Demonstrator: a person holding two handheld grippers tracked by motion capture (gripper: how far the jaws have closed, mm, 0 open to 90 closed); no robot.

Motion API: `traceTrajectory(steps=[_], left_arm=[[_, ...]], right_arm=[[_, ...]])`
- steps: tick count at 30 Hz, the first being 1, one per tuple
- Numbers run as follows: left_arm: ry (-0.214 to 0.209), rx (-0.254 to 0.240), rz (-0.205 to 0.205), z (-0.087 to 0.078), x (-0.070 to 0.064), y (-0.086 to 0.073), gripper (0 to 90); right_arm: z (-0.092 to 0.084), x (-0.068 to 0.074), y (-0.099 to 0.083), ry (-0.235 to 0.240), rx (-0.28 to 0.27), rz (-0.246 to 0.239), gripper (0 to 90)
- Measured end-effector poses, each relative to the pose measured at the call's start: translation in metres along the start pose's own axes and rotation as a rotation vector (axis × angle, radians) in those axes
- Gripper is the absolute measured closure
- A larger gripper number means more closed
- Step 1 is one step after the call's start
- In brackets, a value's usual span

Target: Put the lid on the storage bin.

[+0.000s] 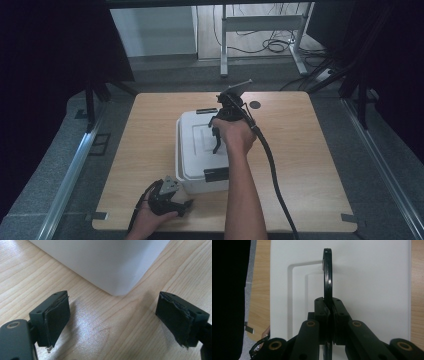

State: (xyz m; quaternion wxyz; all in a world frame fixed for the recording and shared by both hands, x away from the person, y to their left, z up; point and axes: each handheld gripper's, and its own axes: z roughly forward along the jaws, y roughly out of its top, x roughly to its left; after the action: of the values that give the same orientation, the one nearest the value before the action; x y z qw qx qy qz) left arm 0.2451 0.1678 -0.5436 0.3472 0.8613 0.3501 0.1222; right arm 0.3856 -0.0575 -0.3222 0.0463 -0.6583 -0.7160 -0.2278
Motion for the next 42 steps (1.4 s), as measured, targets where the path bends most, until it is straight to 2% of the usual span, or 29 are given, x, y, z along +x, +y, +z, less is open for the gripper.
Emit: traceTrajectory(steps=[14,24,35,42], left_arm=[[-0.002,-0.001,-0.001,0.0,0.0,0.0,12.2],[-0.005,0.0,0.003,0.0,0.0,0.0,12.0],[-0.006,0.001,0.006,0.0,0.0,0.0,12.0],[-0.006,0.0,0.004,0.0,0.0,0.0,12.0]], right_arm=[[0.008,0.009,-0.002,0.025,0.0,0.015,85.4],[0.029,0.006,-0.005,0.038,0.009,0.03,85.3],[0.031,-0.005,-0.006,0.094,-0.001,0.047,85.0],[0.024,-0.002,-0.005,0.099,0.003,0.049,85.1]])
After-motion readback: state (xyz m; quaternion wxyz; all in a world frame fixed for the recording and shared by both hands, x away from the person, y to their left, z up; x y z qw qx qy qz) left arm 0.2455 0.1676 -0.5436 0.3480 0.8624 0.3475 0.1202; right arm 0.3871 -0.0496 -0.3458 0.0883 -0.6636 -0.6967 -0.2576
